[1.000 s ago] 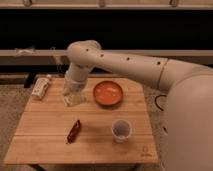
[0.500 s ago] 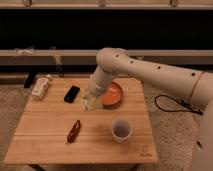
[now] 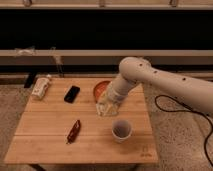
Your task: Place the white sponge in the ceramic cup
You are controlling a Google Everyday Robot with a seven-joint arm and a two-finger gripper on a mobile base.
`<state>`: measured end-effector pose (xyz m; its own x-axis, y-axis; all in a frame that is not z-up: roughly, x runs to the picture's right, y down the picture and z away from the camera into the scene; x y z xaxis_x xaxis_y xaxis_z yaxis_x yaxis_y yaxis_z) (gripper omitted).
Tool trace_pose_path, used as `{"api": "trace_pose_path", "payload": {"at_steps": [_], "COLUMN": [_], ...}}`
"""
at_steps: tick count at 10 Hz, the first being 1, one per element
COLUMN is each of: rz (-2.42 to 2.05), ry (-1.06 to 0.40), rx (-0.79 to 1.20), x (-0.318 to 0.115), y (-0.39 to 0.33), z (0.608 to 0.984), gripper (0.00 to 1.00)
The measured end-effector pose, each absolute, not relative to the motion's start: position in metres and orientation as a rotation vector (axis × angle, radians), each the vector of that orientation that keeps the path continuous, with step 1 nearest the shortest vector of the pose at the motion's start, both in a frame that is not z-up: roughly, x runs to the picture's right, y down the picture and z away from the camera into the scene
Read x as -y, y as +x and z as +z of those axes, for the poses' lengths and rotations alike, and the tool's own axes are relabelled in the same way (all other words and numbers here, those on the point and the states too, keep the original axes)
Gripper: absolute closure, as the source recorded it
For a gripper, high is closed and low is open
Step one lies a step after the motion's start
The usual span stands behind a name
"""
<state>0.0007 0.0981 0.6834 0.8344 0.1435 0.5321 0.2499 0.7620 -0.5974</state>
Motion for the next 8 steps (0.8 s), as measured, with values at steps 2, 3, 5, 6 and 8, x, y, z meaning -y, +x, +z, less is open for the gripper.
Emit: {"api": "trace_pose_path", "payload": {"at_steps": [2,3,5,6,8], "rz": [-0.017,-0.011,0.009,0.009,0.009], "ry": [-0.722,-0.724,-0.720,-0.718,-0.717], "rx": [0.586,0.589,0.598,0.605,0.612], "x": [-0.110,-0.114,-0.123,-0.125,-0.132], "y": [0.022,0.024,0.038,0.038,0.041], "z": [0.684,0.683,0.672,0.667,0.656], "gripper": [1.00,1.00,1.00,1.00,1.00]}}
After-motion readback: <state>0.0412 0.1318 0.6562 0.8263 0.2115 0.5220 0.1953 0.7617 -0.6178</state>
